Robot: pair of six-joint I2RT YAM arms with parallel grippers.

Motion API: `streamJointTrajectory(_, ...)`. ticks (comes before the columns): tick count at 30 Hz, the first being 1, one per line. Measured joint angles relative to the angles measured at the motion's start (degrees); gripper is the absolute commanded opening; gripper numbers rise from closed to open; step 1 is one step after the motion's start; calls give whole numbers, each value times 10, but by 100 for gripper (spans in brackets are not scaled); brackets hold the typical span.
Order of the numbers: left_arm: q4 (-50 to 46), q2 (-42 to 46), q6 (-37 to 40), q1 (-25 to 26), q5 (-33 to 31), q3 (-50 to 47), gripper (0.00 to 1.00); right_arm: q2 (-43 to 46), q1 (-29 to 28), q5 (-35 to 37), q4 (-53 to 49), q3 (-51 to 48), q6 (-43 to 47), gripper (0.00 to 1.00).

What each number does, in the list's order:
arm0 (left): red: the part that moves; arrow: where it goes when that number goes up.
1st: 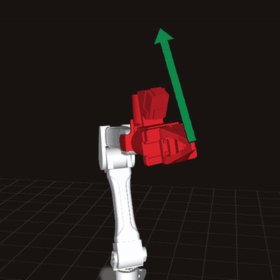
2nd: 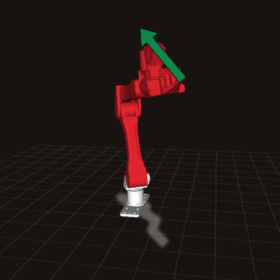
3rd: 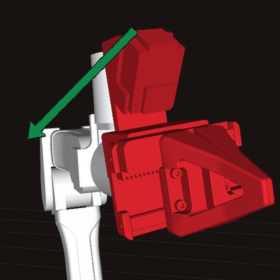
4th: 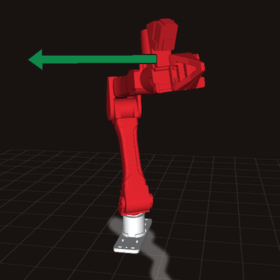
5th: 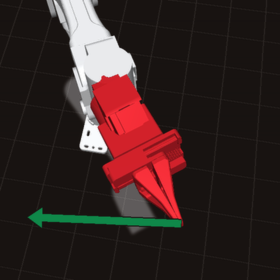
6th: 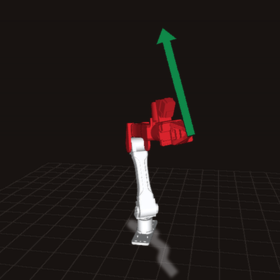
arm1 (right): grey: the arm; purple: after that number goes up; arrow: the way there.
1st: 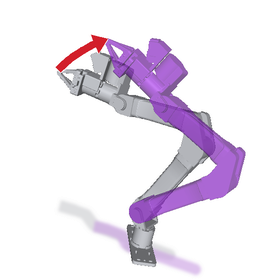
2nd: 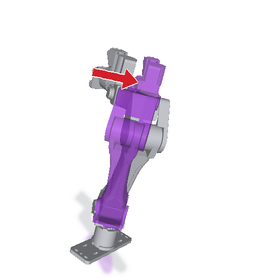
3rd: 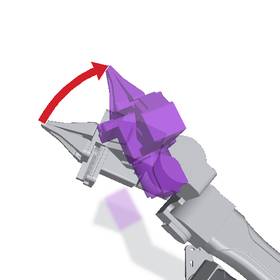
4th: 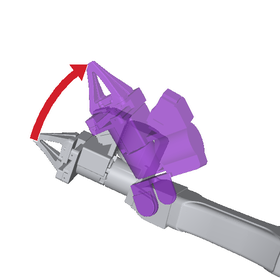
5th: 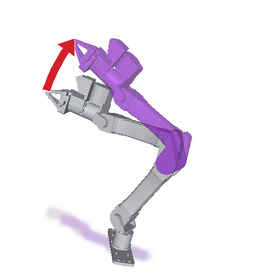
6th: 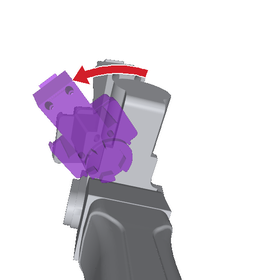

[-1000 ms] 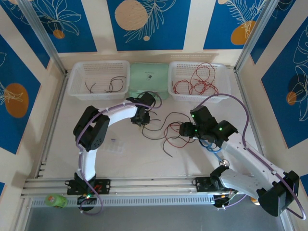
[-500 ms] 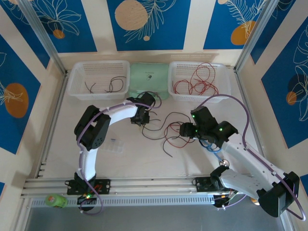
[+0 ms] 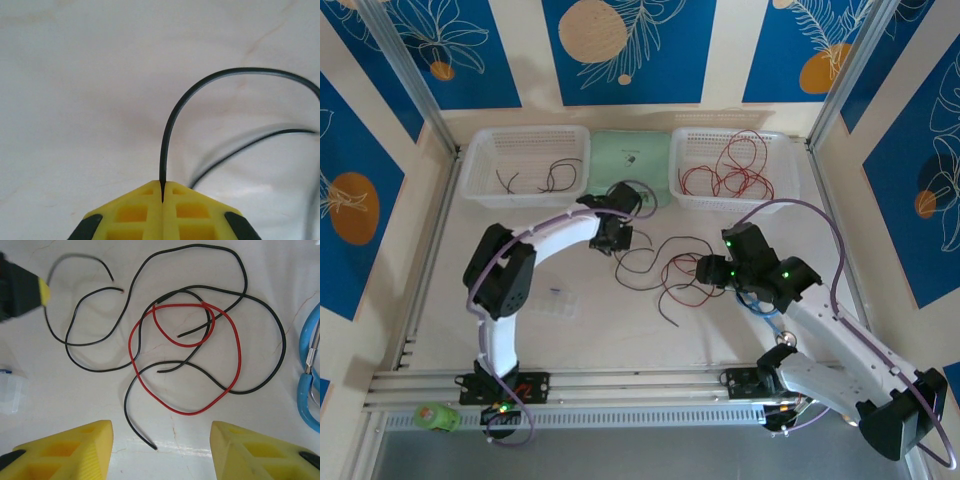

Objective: Untangle the cables

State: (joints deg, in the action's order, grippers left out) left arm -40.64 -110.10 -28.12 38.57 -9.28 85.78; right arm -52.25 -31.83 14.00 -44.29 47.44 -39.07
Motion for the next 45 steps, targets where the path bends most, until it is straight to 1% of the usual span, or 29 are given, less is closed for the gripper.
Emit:
streamJointTrajectory(6,-57,82,48,3,2,159,0,5,8,-6,1,0,0,53)
streamJointTrajectory(9,-78,125,72,3,-3,216,0,9,11,-6,1,0,-2,53)
streamJointTrajectory(12,-99,147,94,3,-20,274,0,9,14,-9,1,0,-2,53)
streamJointTrajectory(15,-96,157,121,3,-45,320,0,9,15,-12,1,2,-2,52)
streamJointTrajectory(19,-56,181,168,3,-83,330,0,9,15,-16,2,8,-4,52)
streamJointTrajectory(25,68,223,257,-2,-144,309,0,9,15,-27,6,13,-6,52)
streamJointTrajectory(29,115,245,286,-6,-154,302,0,-5,15,-53,41,13,-13,62)
streamJointTrajectory(32,133,266,287,-6,-152,279,0,-52,15,-100,117,11,-18,68)
streamJointTrajectory(36,139,278,285,-7,-143,254,0,-166,15,-162,260,8,-43,75)
streamJointTrajectory(41,136,278,284,-7,-129,247,0,-302,8,-199,435,12,-118,76)
streamJointTrajectory(45,137,280,284,-7,-126,243,0,-388,-17,-200,496,65,-150,76)
